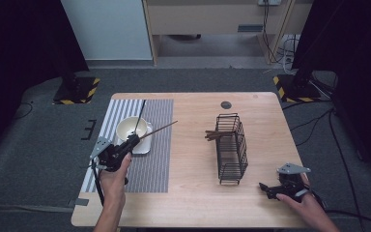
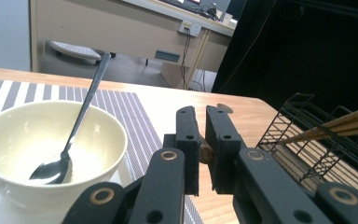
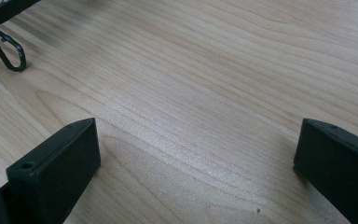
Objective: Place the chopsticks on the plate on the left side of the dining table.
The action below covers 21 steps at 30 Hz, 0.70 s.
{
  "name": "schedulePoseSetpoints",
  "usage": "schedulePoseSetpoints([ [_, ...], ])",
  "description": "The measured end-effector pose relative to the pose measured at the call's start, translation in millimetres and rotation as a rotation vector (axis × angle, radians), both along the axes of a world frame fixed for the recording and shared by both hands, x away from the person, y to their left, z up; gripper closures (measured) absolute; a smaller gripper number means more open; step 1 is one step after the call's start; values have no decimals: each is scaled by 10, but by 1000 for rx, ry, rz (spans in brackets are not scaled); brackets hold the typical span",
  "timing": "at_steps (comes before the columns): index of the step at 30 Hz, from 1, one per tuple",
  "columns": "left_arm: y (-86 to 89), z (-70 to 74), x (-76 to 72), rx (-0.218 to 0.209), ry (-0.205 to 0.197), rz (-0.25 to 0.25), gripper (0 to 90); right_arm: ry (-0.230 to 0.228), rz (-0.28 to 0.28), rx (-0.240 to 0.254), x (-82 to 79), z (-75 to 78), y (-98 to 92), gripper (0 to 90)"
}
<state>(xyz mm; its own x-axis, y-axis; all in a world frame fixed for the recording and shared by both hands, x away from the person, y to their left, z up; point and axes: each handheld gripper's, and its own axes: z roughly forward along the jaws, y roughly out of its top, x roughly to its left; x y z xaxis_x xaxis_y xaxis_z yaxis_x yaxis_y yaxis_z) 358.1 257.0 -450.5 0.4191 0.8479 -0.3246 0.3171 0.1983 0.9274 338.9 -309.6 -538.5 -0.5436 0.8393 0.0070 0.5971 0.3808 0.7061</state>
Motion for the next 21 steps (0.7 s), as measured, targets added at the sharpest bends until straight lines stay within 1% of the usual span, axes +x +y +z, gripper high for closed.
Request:
schedulePoseSetpoints([
  [5, 66, -49, -49, 11, 16, 4, 838, 1, 1, -1, -2, 0, -2, 2],
  [9, 154, -82, -69, 7, 27, 20, 838, 0, 2, -1, -2, 0, -3, 2],
  [14, 241, -132, -99, 15, 42, 31, 838, 0, 1, 0, -3, 0, -3, 2],
  [18, 298, -143, -115, 16, 43, 41, 838, 0, 3, -1, -3, 0, -4, 2],
  [21, 337, -159, -126, 27, 46, 46, 838, 0, 3, -1, -3, 0, -4, 2],
])
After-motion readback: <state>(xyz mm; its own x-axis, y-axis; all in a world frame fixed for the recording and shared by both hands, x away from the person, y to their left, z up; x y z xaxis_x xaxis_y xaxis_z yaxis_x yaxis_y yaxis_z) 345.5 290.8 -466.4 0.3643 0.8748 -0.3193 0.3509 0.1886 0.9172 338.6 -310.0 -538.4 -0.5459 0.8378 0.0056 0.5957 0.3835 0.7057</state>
